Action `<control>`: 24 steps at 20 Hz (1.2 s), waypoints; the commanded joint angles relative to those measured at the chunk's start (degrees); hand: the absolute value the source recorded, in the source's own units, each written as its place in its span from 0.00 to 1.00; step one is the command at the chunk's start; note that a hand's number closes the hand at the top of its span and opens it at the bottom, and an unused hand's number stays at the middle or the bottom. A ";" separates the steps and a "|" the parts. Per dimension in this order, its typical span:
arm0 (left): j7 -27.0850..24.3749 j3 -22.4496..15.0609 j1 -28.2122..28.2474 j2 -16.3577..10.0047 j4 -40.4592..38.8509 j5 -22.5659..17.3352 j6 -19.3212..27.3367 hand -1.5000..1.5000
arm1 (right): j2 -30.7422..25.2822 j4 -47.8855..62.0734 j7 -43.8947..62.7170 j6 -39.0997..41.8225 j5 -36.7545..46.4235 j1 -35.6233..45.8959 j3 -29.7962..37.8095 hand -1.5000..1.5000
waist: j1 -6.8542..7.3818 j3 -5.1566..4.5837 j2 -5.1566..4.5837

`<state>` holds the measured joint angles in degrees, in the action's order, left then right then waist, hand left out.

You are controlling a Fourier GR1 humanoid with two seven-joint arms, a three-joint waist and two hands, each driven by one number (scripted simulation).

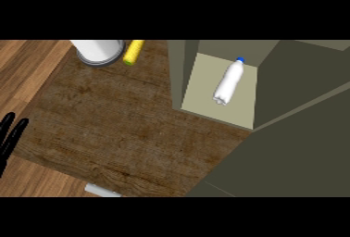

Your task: Pick up the bottled water, place it into the cabinet and close the cabinet

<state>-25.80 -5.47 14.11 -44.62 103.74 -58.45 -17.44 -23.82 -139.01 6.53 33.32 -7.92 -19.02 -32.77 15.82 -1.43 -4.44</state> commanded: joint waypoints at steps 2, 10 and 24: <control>0.26 -0.08 0.16 0.05 -0.67 -0.49 -0.63 0.00 | 3.79 3.45 6.42 -3.67 0.67 7.08 0.57 1.00 | 0.51 -0.02 0.33; 0.54 0.29 -1.02 -0.17 -2.00 -0.64 -1.21 0.00 | 7.43 12.03 15.07 -5.49 0.72 19.02 3.16 1.00 | -0.30 0.09 0.71; 1.29 1.00 -0.43 -0.02 -4.30 -1.72 -0.97 0.00 | 23.47 37.76 24.92 -17.73 2.47 46.61 12.02 1.00 | -2.73 0.93 2.08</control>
<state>-24.93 -4.54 13.41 -44.76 99.80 -59.93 -19.08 -5.38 -108.54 29.29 21.65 -8.57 19.78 -23.74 14.23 -0.76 -2.79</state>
